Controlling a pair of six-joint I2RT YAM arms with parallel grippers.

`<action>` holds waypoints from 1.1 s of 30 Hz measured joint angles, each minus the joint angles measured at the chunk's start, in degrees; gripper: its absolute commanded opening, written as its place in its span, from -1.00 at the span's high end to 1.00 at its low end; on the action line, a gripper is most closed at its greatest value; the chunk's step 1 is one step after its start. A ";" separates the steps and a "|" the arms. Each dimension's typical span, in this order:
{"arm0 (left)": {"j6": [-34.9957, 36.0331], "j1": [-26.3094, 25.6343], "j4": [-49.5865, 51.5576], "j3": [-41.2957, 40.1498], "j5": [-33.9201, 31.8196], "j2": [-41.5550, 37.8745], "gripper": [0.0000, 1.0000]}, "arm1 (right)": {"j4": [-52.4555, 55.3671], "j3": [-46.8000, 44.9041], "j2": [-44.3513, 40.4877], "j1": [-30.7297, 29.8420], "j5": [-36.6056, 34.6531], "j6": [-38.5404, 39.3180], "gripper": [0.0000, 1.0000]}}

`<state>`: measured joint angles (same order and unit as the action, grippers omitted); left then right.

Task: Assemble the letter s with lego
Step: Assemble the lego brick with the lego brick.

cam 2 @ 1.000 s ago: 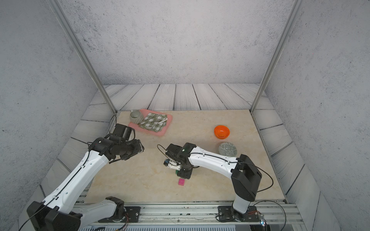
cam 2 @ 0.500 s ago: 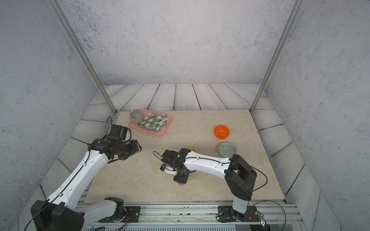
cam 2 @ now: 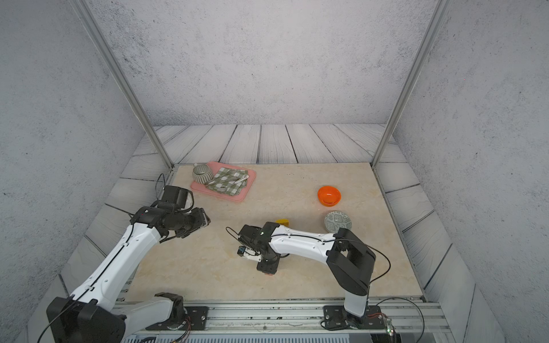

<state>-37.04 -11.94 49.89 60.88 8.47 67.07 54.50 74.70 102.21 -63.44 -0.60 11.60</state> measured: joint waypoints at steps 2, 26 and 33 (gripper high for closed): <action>0.04 0.07 0.00 -0.04 0.09 0.00 -0.27 | 0.22 0.00 0.00 -0.04 -0.02 0.20 1.00; 0.79 0.63 -0.02 -0.31 0.37 0.00 -0.27 | 0.98 0.13 1.51 -0.63 -0.26 1.95 1.00; 0.87 0.94 -0.02 -0.31 0.37 0.00 -0.27 | 1.86 1.31 2.47 -0.63 -0.61 3.15 1.00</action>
<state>-36.16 -11.00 49.87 60.58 8.84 67.07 56.36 76.01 104.68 -64.07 -1.21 14.74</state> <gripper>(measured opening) 0.634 0.359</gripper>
